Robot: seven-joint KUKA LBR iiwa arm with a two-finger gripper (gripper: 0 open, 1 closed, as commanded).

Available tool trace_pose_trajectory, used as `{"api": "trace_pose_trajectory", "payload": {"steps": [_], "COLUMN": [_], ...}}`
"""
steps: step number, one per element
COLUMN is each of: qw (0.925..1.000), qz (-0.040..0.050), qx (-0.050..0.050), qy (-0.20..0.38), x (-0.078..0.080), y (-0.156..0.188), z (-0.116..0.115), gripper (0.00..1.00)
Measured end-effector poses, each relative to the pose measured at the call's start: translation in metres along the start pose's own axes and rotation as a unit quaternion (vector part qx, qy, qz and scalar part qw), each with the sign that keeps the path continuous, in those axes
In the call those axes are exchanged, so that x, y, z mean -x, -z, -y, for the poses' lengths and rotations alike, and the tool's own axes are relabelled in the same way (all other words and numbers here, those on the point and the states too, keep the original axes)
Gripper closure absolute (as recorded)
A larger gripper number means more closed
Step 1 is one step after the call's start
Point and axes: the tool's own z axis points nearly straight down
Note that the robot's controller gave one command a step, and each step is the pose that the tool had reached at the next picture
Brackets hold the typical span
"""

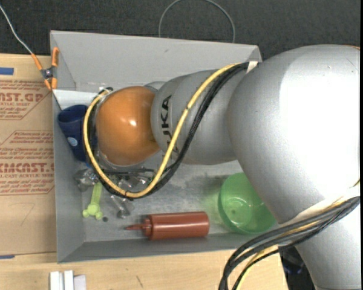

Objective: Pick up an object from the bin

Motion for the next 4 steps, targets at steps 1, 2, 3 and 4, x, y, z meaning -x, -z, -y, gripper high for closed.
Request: {"api": "trace_pose_trajectory", "payload": {"steps": [1, 2, 3, 4], "qw": [0.9999, 0.9999, 0.9999, 0.9999], "qz": [0.0024, 0.0025, 0.0025, 0.0022], "qx": [0.004, 0.004, 0.004, 0.004], "qy": [-0.014, -0.014, -0.014, -0.013], "x": [0.004, 0.004, 0.004, 0.004], "y": [0.001, 0.001, 0.003, 0.011], "z": [0.011, 0.011, 0.011, 0.01], "gripper": [1.0, 1.0, 1.0, 1.0]}}
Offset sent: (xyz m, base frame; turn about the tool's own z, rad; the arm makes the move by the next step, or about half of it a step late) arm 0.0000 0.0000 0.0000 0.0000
